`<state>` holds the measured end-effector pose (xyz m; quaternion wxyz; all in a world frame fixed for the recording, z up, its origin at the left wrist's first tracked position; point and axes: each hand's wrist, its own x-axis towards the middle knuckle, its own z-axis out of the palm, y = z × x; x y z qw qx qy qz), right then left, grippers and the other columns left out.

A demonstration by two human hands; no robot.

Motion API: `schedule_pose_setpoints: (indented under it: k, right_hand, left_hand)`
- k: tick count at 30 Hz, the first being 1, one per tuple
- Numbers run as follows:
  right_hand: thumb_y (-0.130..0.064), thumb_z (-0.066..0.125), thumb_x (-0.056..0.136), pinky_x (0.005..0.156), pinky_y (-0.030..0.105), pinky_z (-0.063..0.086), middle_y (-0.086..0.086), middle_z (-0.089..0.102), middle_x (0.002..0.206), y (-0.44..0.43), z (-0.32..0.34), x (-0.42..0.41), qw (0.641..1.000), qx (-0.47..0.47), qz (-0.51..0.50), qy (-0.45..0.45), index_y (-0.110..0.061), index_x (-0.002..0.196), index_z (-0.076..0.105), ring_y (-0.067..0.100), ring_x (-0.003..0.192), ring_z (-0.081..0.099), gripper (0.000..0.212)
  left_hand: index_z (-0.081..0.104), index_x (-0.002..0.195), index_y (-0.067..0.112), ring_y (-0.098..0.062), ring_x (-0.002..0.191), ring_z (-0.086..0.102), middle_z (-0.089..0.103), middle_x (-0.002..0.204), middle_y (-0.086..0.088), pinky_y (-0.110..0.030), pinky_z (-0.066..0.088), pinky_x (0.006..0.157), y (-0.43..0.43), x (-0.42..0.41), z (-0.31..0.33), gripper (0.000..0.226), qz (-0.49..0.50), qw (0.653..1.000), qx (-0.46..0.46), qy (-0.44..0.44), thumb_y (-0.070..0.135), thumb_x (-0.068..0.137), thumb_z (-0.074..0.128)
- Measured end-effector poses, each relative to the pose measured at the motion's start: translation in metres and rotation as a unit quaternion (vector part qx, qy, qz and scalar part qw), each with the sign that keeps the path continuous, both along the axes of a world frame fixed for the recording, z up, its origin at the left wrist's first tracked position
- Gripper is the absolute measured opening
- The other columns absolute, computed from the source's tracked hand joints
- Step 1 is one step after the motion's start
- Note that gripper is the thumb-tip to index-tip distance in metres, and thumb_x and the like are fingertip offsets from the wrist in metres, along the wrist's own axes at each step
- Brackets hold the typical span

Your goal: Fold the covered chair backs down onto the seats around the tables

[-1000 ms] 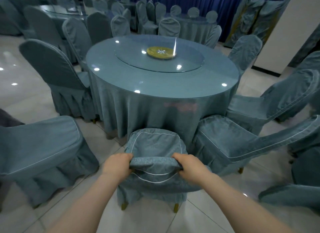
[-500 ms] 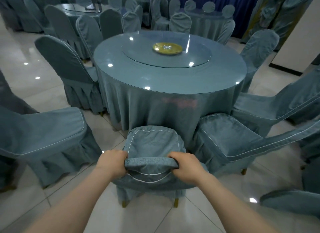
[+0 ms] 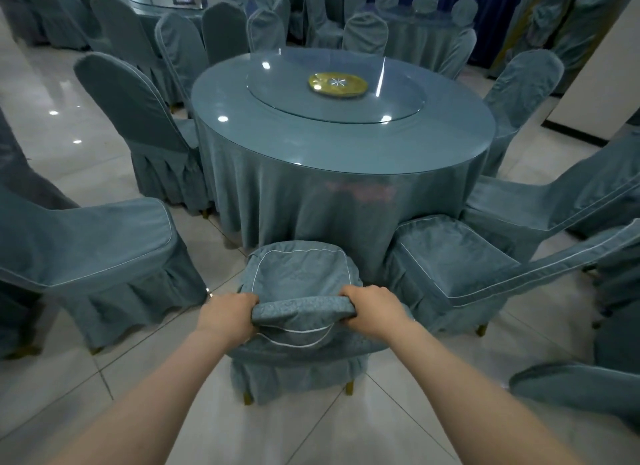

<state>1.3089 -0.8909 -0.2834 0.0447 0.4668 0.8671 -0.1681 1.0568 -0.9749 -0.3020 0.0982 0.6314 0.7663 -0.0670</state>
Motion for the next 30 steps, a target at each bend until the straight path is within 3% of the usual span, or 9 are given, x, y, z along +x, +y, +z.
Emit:
schedule_pose_setpoints:
  k: [7,11,15,18,21,23,26,30]
  right_hand:
    - [-0.035,0.062,0.077,0.076,0.032,0.048,-0.005,0.067,0.099,-0.006,0.014,-0.019,0.999,-0.034,-0.005,-0.015,-0.035,0.109,0.057,0.021,0.092,0.061,0.032]
    - [-0.032,0.060,0.082,0.079,0.033,0.044,-0.002,0.068,0.099,-0.017,0.016,-0.039,1.000,-0.005,-0.008,-0.017,-0.029,0.108,0.057,0.023,0.094,0.061,0.027]
    - [-0.033,0.060,0.082,0.082,0.035,0.047,-0.001,0.067,0.102,-0.027,0.014,-0.068,1.000,-0.004,-0.027,-0.006,-0.029,0.108,0.055,0.025,0.095,0.061,0.027]
    - [-0.041,0.065,0.080,0.086,0.036,0.047,-0.004,0.064,0.111,-0.032,0.012,-0.086,0.998,-0.046,-0.031,0.028,-0.031,0.116,0.052,0.021,0.101,0.059,0.040]
    - [-0.061,0.067,0.072,0.099,0.036,0.042,-0.007,0.055,0.126,-0.034,0.014,-0.083,0.992,-0.095,-0.052,0.065,-0.031,0.129,0.046,0.015,0.114,0.051,0.068]
    - [-0.064,0.063,0.073,0.101,0.038,0.040,-0.009,0.054,0.125,-0.036,0.013,-0.075,0.992,-0.088,-0.067,0.059,-0.034,0.128,0.045,0.015,0.115,0.051,0.065]
    - [-0.062,0.063,0.075,0.100,0.036,0.041,-0.009,0.057,0.124,-0.042,0.006,-0.070,0.988,-0.078,-0.094,0.093,-0.038,0.127,0.043,0.015,0.113,0.052,0.061]
    - [-0.054,0.067,0.077,0.095,0.029,0.043,-0.014,0.060,0.118,-0.042,0.003,-0.070,0.976,-0.059,-0.119,0.175,-0.036,0.120,0.053,0.008,0.110,0.054,0.048]
  left_hand:
    - [0.057,0.091,0.031,-0.020,0.089,0.062,0.065,0.093,0.006,-0.029,0.048,0.070,0.004,-0.027,-0.004,0.020,-0.038,0.994,-0.058,-0.083,0.038,0.072,0.059]
    - [0.058,0.090,0.030,-0.018,0.082,0.059,0.058,0.084,0.007,-0.028,0.042,0.063,0.003,-0.048,0.000,0.018,-0.070,0.994,-0.064,-0.061,0.037,0.073,0.059]
    - [0.062,0.095,0.028,-0.018,0.085,0.062,0.065,0.091,0.004,-0.028,0.049,0.068,0.008,-0.081,0.009,0.025,-0.079,0.989,-0.105,-0.066,0.035,0.071,0.060]
    - [0.065,0.094,0.027,-0.013,0.083,0.062,0.067,0.090,0.006,-0.024,0.052,0.069,0.009,-0.112,0.011,0.027,-0.062,0.970,-0.152,-0.177,0.035,0.069,0.070]
    - [0.065,0.103,0.030,-0.009,0.092,0.061,0.067,0.099,0.010,-0.023,0.050,0.080,0.010,-0.132,0.014,0.035,-0.068,0.943,-0.180,-0.273,0.041,0.071,0.076]
    - [0.065,0.103,0.034,-0.006,0.095,0.061,0.067,0.100,0.012,-0.020,0.048,0.084,0.011,-0.136,0.016,0.029,-0.075,0.925,-0.184,-0.325,0.041,0.077,0.073]
    - [0.069,0.092,0.040,0.003,0.088,0.063,0.069,0.091,0.021,-0.007,0.044,0.071,0.009,-0.135,0.018,0.009,-0.021,0.892,-0.174,-0.417,0.041,0.084,0.066]
    - [0.073,0.081,0.019,-0.005,0.071,0.066,0.073,0.079,0.008,-0.014,0.046,0.062,0.011,-0.136,0.015,0.034,0.060,0.899,-0.123,-0.417,0.048,0.088,0.056]
